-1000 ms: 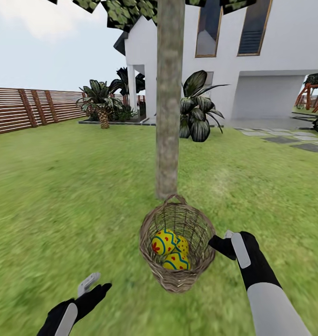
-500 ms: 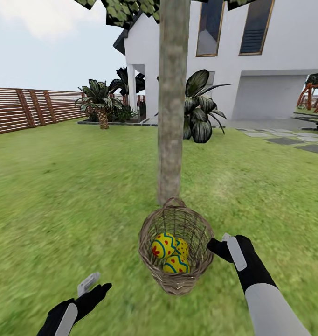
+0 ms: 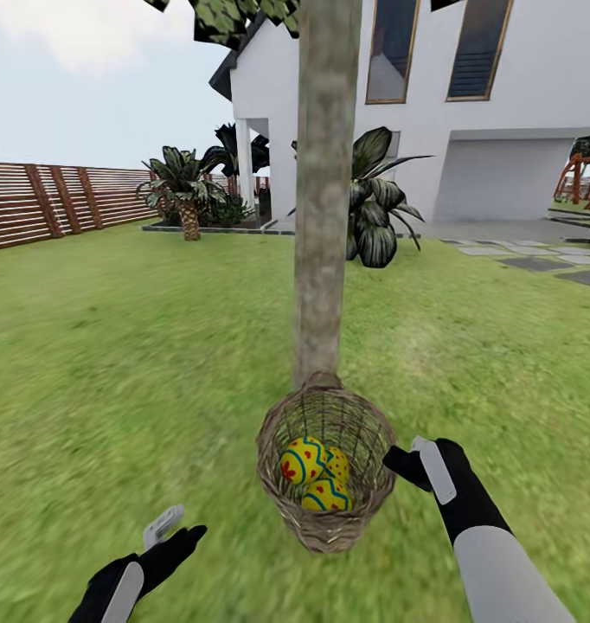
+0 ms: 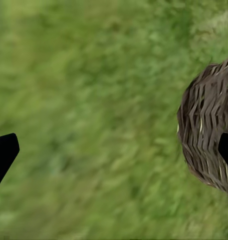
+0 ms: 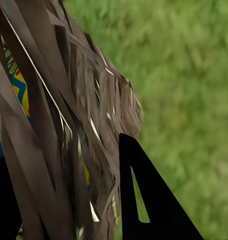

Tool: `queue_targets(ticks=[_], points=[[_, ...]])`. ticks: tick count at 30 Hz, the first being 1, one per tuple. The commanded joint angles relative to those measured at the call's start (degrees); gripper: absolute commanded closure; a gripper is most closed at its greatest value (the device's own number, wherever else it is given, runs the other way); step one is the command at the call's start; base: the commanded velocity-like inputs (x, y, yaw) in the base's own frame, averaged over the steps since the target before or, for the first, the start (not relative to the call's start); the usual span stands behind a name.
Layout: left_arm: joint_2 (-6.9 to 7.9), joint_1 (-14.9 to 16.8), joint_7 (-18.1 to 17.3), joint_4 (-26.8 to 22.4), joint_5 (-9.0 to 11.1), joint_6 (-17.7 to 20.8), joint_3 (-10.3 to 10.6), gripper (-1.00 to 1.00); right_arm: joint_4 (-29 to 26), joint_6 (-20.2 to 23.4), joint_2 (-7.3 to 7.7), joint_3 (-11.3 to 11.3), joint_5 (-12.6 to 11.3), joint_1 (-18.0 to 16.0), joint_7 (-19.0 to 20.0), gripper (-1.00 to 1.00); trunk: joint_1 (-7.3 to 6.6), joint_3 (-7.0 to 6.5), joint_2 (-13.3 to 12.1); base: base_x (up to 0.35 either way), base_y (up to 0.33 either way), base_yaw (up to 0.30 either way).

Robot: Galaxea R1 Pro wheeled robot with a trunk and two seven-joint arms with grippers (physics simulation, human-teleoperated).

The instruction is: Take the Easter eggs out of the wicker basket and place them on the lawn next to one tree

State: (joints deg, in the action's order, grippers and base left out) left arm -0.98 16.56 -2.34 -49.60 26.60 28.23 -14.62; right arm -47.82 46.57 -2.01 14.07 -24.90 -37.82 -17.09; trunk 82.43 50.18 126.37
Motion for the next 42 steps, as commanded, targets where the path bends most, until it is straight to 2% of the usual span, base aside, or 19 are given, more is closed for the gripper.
queue_targets(ticks=[1, 14, 22, 33, 42], points=[[-0.07, 0.04, -0.23, -0.06, 0.12, 0.42, -0.31, -1.00, -0.04, -0.05, -0.05, 0.16, -1.25, -0.05, -0.49, 1.00, 0.02, 0.06, 0.03, 0.332, 0.000, 0.000], [-0.09, 0.03, -0.23, -0.05, 0.12, 0.32, -0.32, -1.00, 0.01, -0.07, -0.10, 0.13, -1.25, -0.06, -0.53, 1.00, 0.02, 0.06, 0.03, 0.329, 0.000, 0.000], [-0.23, 0.05, -0.77, -0.06, 0.16, 0.24, -0.24, -1.00, 0.01, -0.08, -0.18, 0.08, -1.21, -0.05, -0.58, 1.00, 0.02, 0.06, 0.03, 0.094, 0.000, 0.000], [-0.24, 0.04, -0.78, -0.06, 0.04, 0.18, -0.23, -1.00, 0.01, -0.08, -0.19, 0.08, -1.21, -0.06, -0.58, 1.00, 0.02, 0.06, 0.03, 0.302, 0.000, 0.000], [-0.25, 0.00, -1.04, -0.06, 0.01, 0.23, -0.23, -1.00, 0.01, -0.08, -0.19, 0.08, -1.21, -0.04, -0.58, 1.00, 0.02, 0.06, 0.03, 0.070, 0.000, 0.000]])
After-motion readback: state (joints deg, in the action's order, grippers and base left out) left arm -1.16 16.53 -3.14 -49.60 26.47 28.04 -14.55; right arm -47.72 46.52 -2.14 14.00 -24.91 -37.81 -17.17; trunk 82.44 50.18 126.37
